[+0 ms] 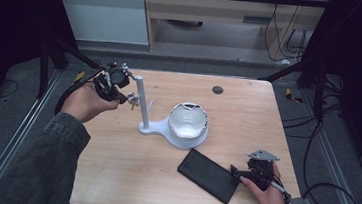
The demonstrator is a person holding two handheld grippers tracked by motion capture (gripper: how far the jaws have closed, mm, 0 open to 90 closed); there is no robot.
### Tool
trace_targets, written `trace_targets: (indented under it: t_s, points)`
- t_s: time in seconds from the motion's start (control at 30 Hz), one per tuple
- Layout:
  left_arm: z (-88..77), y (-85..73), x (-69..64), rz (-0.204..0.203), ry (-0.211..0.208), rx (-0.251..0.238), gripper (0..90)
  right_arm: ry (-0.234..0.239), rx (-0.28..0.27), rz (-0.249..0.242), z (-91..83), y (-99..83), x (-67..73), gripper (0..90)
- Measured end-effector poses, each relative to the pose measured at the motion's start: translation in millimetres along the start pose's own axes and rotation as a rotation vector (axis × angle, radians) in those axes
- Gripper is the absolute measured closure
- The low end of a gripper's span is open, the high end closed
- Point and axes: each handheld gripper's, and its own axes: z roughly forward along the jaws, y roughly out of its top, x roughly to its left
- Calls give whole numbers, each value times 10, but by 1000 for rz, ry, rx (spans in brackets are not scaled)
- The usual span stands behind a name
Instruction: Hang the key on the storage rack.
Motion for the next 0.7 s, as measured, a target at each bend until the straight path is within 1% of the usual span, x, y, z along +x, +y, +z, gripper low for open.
trace_targets:
  t_s: [0.07,0.1,0.13,0.17,0.23,0.27,0.3,0.33,0.37,0.4,0.43,0.47,0.5,0.63,0.67,0.7]
  points:
    - [21,-14,10,-2,-4,-5,896,-1,-2,-4,1,0,-2,50]
    - [12,-37,8,4,-3,-32,893,-1,-2,-4,1,0,-2,49]
    - [12,-37,8,4,-3,-32,876,-1,-2,-4,1,0,-2,49]
    - [-46,-78,12,-11,18,-84,845,1,0,0,0,0,0,49]
    - [-123,-147,8,-17,30,-127,812,0,2,0,-2,0,0,49]
    - [-123,-147,8,-17,30,-127,810,0,2,0,-2,0,0,49]
    - [-184,-230,-20,-4,28,-146,813,1,2,0,-2,0,0,49]
    - [-184,-230,-20,-4,28,-146,813,1,2,0,-2,0,0,49]
    - [-207,-272,-42,-1,31,-163,813,1,2,0,-2,1,-1,48]
    - [-234,-352,-94,2,27,-192,809,1,2,0,-2,0,0,49]
    - [-239,-391,-125,6,24,-207,804,1,2,0,-2,0,-1,48]
    - [-239,-391,-125,6,24,-207,802,1,2,0,-2,0,-1,48]
    - [-226,-462,-199,16,6,-224,802,2,3,1,-3,1,0,48]
    - [-148,-574,-363,41,-23,-235,791,2,1,0,-2,1,0,48]
    - [-148,-574,-363,41,-23,-235,788,2,1,0,-2,1,0,48]
    - [-114,-610,-445,52,-32,-244,788,2,1,0,-2,1,0,48]
